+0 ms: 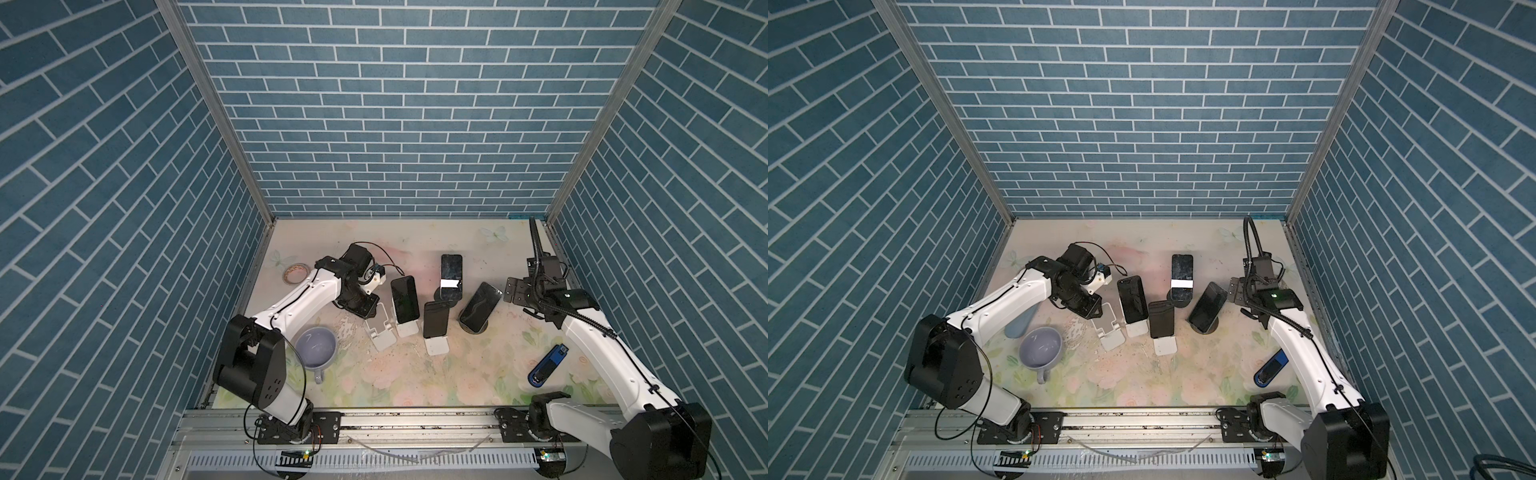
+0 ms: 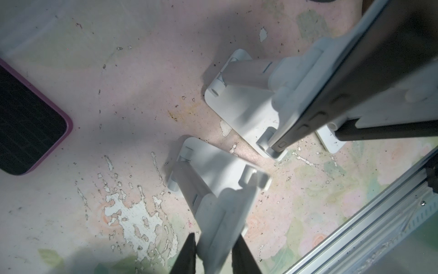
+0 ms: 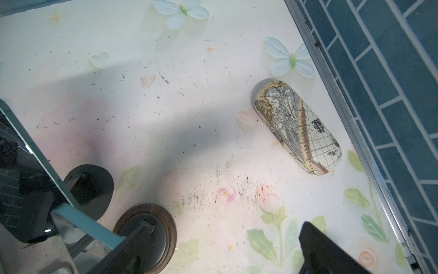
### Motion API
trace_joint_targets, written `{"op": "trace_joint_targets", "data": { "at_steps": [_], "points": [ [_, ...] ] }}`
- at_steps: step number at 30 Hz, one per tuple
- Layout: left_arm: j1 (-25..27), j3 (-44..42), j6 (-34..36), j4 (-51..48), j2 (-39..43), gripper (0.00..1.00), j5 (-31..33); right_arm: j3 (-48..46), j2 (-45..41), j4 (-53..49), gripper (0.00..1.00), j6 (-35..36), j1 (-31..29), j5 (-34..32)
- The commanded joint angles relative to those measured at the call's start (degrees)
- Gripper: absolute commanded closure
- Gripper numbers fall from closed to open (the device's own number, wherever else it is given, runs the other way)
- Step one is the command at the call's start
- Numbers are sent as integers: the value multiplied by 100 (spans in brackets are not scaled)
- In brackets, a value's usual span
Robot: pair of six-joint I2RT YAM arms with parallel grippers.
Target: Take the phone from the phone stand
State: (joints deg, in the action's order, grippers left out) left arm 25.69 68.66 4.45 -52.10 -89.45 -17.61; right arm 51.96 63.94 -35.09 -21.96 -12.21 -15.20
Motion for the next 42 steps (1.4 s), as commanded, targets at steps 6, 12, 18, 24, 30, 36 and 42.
{"op": "trace_joint_targets", "data": {
  "at_steps": [6, 12, 18, 24, 30, 36, 42],
  "points": [
    [34, 128, 65, -251, -2, 79, 55, 33, 57, -7, 1, 130, 4, -5],
    [38, 165, 124, -530, 258, 84, 122, 38, 66, -7, 1, 130, 8, -2],
    [41, 210, 129, -790, 634, 87, 214, 35, 91, -13, 1, 130, 8, 2],
    [40, 21, 61, -702, 1066, 87, 229, 42, 83, -24, 1, 130, 8, 11],
    [34, -46, -108, -448, 1022, 57, 263, 42, 57, -49, 1, 130, 8, 26],
    [41, -72, -241, -199, 718, 57, 97, 33, 4, -77, 1, 130, 10, 20],
    [52, -245, -365, 39, 534, 66, -31, 32, 4, -77, 1, 121, 8, 25]
  ]
}}
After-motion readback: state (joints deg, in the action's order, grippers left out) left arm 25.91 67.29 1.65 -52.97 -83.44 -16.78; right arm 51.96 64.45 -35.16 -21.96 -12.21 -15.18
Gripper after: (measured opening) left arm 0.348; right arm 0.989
